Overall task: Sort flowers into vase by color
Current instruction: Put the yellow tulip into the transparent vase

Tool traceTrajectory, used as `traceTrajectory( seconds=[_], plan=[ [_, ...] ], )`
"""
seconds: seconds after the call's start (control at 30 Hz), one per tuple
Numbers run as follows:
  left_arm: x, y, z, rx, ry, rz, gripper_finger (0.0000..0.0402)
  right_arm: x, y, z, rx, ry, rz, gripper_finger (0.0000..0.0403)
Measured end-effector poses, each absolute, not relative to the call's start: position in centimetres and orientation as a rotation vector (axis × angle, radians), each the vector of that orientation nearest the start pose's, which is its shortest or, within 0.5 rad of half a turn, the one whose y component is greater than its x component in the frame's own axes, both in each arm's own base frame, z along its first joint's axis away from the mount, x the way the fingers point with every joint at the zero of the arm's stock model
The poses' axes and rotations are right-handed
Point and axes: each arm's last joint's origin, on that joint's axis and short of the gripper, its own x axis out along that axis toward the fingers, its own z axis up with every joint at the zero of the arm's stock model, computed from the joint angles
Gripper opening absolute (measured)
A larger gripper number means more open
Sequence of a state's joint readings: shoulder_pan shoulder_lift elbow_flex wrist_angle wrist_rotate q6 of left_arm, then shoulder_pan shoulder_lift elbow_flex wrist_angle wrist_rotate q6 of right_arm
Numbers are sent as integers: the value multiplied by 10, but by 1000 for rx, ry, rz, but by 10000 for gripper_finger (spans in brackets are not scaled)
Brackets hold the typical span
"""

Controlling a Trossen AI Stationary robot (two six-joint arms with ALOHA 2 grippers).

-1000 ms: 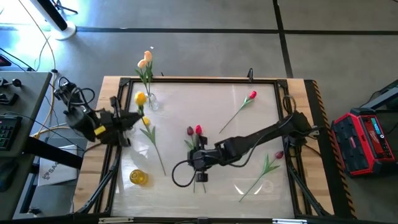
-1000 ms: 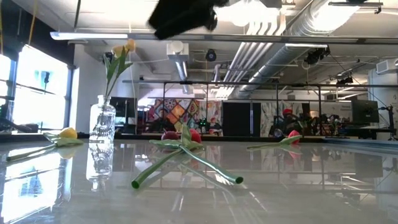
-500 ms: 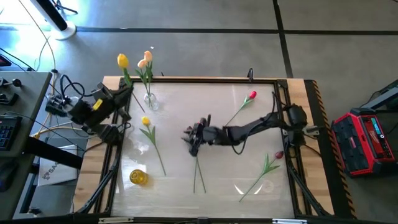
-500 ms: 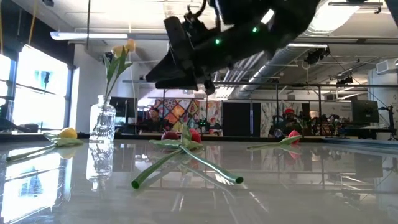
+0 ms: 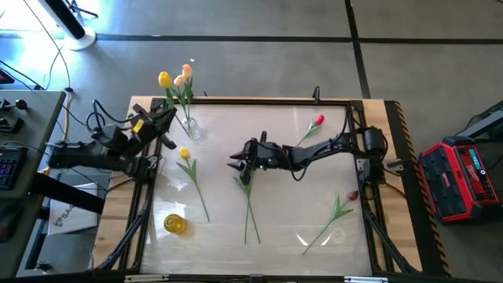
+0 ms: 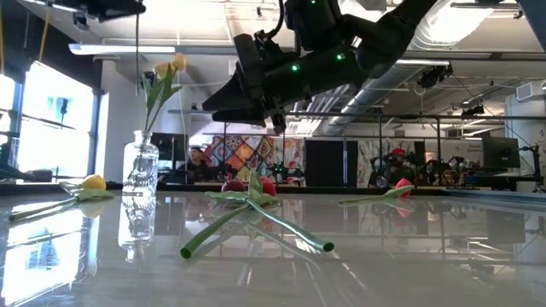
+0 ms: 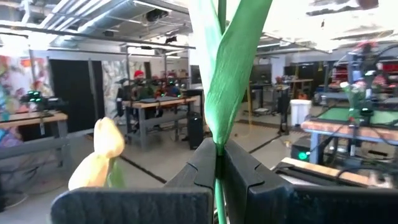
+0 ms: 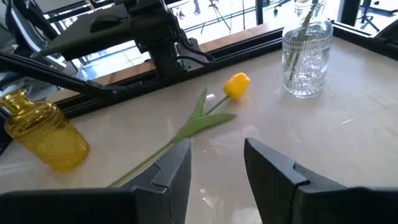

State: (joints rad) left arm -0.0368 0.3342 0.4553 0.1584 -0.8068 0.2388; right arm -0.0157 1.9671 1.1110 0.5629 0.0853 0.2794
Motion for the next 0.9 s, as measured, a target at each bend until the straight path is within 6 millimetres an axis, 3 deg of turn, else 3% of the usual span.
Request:
traceTrajectory(
  seconds=[0.3,0.7,0.9],
  plan=[
    [96,41,296,143,-131,928,0,420,-11,173,231,285,-141,138],
    [117,86,282,130,-38,965,0,419,-25,170,214,308,-182,138],
    [115,95,280,147,-14,1013,0,417,-25,165,208,369,-187,138]
  ],
)
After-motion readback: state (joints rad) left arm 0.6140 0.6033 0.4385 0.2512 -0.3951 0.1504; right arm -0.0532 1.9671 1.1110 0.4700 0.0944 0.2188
